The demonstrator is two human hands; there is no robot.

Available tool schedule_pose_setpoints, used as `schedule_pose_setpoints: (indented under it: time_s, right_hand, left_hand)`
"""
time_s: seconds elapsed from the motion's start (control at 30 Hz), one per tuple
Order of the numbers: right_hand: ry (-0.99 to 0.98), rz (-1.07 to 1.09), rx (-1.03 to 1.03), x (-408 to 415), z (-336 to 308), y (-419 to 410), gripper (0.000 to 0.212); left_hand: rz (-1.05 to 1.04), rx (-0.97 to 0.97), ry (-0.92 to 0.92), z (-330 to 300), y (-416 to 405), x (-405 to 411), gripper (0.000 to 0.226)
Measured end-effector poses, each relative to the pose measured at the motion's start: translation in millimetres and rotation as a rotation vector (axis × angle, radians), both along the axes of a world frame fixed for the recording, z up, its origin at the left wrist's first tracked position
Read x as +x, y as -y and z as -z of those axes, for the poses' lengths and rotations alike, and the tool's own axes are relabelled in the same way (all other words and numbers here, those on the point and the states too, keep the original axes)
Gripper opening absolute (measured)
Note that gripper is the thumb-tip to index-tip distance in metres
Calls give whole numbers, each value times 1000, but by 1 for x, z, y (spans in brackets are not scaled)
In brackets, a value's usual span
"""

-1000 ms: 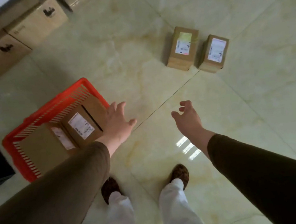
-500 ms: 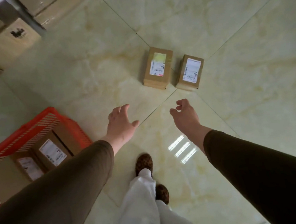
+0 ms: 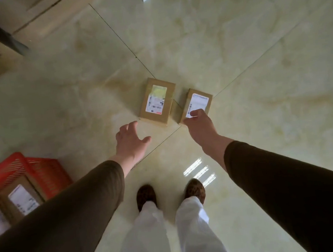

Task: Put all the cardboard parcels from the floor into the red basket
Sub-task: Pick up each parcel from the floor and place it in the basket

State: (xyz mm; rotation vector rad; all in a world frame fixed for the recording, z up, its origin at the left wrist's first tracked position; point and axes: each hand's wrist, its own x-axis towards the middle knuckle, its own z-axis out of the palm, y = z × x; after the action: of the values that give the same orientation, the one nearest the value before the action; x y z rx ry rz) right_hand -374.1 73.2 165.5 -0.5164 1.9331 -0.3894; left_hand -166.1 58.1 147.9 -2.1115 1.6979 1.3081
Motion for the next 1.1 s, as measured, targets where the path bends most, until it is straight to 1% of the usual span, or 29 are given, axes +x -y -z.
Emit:
schedule_pose_setpoints:
  time_s: [0.07,0.2,0.3,0.37,0.43,0.5,0.57,0.6,0.67,0.77,0.87,0.9,0.93,1.0,1.1]
  right_hand:
    - [35,38,26,-8,9,21,40]
    - [110,87,53,-4,32,63,49]
    - [176,79,56,0,58,88,52]
    - [220,75,69,4,73,101,54]
    - [213,52,108,8,90,113,52]
    - [178,-25,189,12,107,122,52]
    - [124,-63,218,13,124,127,57]
    - [150,-57,235,13,135,130,59]
    - [202,19,236,12,161,132,58]
    - [236,16,275,8,192,138,50]
    - [249,79,308,9,205,142,31]
    - [260,111,315,10,207,143,28]
    - [275,131,319,11,207,145,29]
    - [282,104,284,14,206,149,34]
    - [237,48,191,19,192,156,41]
  left_hand:
    - [-26,3,-4,7,16,-11,69]
    - [-55,14,-11,28,50,-18,71]
    - [-51,29,-19,54,79,-18,73]
    - [-83,18,-24,73,97,-18,74]
    - [-104,20,-20,94,111,-17,74]
    - [-119,46,-16,115,122,-17,74]
    - [-128,76,-21,137,131,-18,72]
    - [-124,88,-23,148,135,-18,71]
    - [-125,115,-39,171,140,-20,69]
    - [-210,174,-111,202,147,-24,61]
    - [-242,185,-175,219,149,-31,43]
    - [-267,181,-191,222,148,-33,40]
    - [-306,182,-209,224,147,-35,39]
    - [-387,175,-241,222,146,-38,40]
    - [-517,134,-290,206,142,-36,37]
